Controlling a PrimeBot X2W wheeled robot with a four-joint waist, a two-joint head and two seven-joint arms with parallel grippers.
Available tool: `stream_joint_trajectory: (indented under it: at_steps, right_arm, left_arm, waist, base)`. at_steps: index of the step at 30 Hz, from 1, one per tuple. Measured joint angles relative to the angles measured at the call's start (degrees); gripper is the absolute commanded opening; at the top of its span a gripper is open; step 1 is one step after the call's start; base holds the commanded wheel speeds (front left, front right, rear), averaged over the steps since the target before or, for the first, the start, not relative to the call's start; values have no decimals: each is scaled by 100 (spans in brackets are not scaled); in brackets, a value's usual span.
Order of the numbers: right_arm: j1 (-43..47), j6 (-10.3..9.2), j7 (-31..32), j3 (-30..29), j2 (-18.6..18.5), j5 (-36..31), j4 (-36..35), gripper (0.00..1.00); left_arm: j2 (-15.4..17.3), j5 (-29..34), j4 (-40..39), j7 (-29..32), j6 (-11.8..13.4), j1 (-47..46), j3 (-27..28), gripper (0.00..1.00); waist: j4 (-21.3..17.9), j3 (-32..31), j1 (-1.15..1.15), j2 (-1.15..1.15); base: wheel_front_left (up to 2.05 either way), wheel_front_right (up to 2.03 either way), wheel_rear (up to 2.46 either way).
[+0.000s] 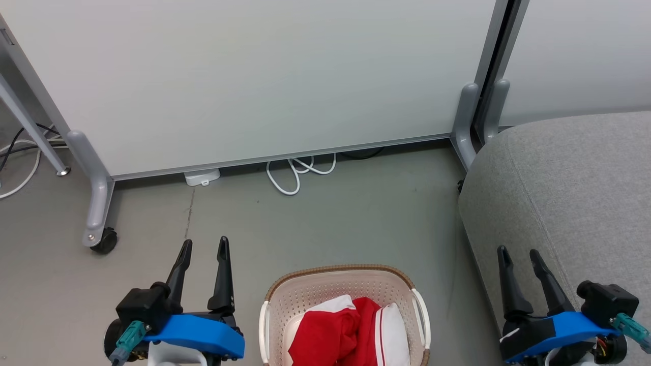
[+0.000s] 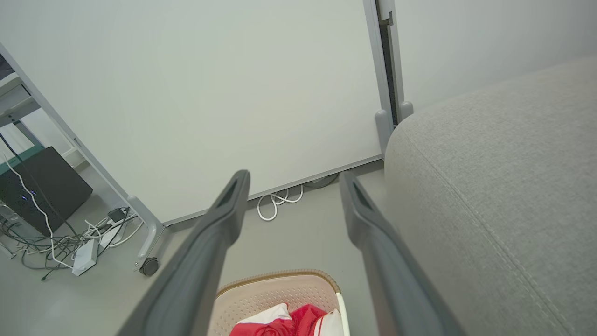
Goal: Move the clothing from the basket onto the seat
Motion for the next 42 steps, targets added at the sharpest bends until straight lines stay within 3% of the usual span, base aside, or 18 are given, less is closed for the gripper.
stream_joint_trajectory:
  at_steps: [27, 42]
  right_arm:
    - [-7, 8, -183, -1, -13, -1084, -4, 100]
    - [-26, 8, -198, 3, -14, -1111, 2, 100]
  left_arm:
    - [11, 773, 42, -287, 64, -43, -204, 100]
    - [12, 756, 38, -291, 100, -42, -203, 100]
  waist:
    - [-5, -46, 0, 0]
    - [-23, -68, 0, 0]
  base:
    - [0, 0, 0]
    - [0, 0, 0]
